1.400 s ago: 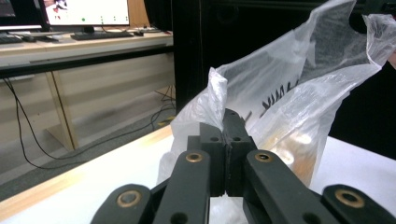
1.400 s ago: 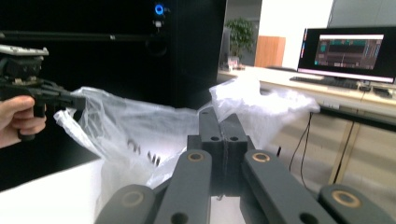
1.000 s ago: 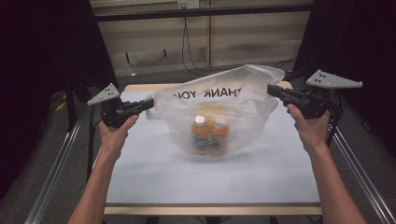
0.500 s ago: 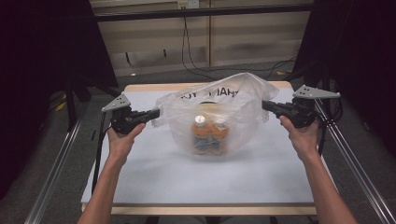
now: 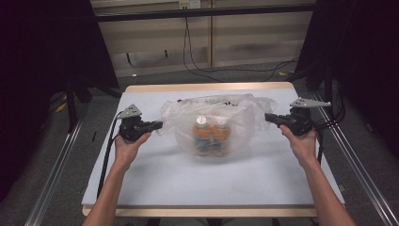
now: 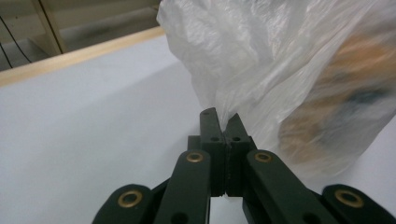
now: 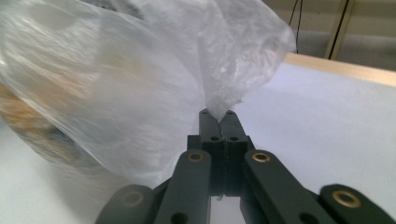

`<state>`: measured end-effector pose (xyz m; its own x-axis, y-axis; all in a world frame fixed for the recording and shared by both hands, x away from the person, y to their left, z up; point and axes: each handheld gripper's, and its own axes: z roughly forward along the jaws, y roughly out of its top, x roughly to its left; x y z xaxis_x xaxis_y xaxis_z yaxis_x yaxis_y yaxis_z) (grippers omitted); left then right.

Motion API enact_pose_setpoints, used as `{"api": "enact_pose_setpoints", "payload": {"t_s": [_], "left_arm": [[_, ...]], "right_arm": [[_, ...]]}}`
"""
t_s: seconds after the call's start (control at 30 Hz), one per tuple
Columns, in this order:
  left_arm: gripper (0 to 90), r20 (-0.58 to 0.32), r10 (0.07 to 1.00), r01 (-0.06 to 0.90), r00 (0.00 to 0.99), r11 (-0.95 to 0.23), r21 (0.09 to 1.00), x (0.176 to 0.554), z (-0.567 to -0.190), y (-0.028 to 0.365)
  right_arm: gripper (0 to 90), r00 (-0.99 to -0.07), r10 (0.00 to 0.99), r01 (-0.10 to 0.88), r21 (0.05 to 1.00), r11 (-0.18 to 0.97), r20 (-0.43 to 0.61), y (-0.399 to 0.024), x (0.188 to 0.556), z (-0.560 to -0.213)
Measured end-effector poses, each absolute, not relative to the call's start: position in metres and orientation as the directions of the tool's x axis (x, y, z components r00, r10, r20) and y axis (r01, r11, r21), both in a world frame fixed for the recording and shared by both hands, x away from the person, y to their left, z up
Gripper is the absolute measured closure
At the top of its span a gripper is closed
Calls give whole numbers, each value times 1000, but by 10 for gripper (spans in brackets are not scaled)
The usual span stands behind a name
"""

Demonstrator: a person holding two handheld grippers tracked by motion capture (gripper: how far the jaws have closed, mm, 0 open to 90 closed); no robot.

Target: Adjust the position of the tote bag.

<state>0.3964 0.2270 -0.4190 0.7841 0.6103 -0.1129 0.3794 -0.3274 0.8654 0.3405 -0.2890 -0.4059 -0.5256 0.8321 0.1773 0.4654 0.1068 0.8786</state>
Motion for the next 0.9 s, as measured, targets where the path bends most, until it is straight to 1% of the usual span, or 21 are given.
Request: {"api": "enact_pose_setpoints", "payload": {"t_s": [0.17,0.23,0.37,0.43,0.5,0.6,0.63,0.7,0.77,0.83,0.9], "left_arm": [[900,-132,623,412,771,-329,849,400,-432,232],[900,-144,623,423,769,-328,845,402,-436,232],[900,-156,617,441,771,-342,830,404,-443,231],[900,-160,614,448,773,-349,823,405,-446,228],[899,-145,613,444,776,-368,817,404,-447,225],[891,-153,604,433,782,-350,831,400,-441,227],[876,-157,598,423,786,-336,841,399,-438,229],[819,-163,594,409,788,-307,859,394,-430,233],[749,-163,586,388,794,-281,878,388,-421,237],[684,-146,588,367,796,-277,888,382,-414,239],[640,-134,586,350,799,-271,897,376,-407,242]], "right_arm": [[900,-513,843,501,855,138,165,-292,343,-420],[900,-520,835,505,853,129,182,-296,345,-428],[900,-514,837,541,828,147,187,-296,349,-441],[900,-515,838,550,819,162,180,-293,350,-443],[900,-517,839,554,814,176,170,-289,351,-446],[899,-524,839,543,817,193,150,-285,349,-445],[887,-527,836,533,826,184,154,-286,347,-443],[804,-526,835,512,845,155,165,-288,344,-436],[785,-535,829,482,865,141,164,-290,339,-428],[726,-537,829,464,876,134,158,-291,333,-421],[686,-548,823,445,885,135,150,-292,327,-414]]}}
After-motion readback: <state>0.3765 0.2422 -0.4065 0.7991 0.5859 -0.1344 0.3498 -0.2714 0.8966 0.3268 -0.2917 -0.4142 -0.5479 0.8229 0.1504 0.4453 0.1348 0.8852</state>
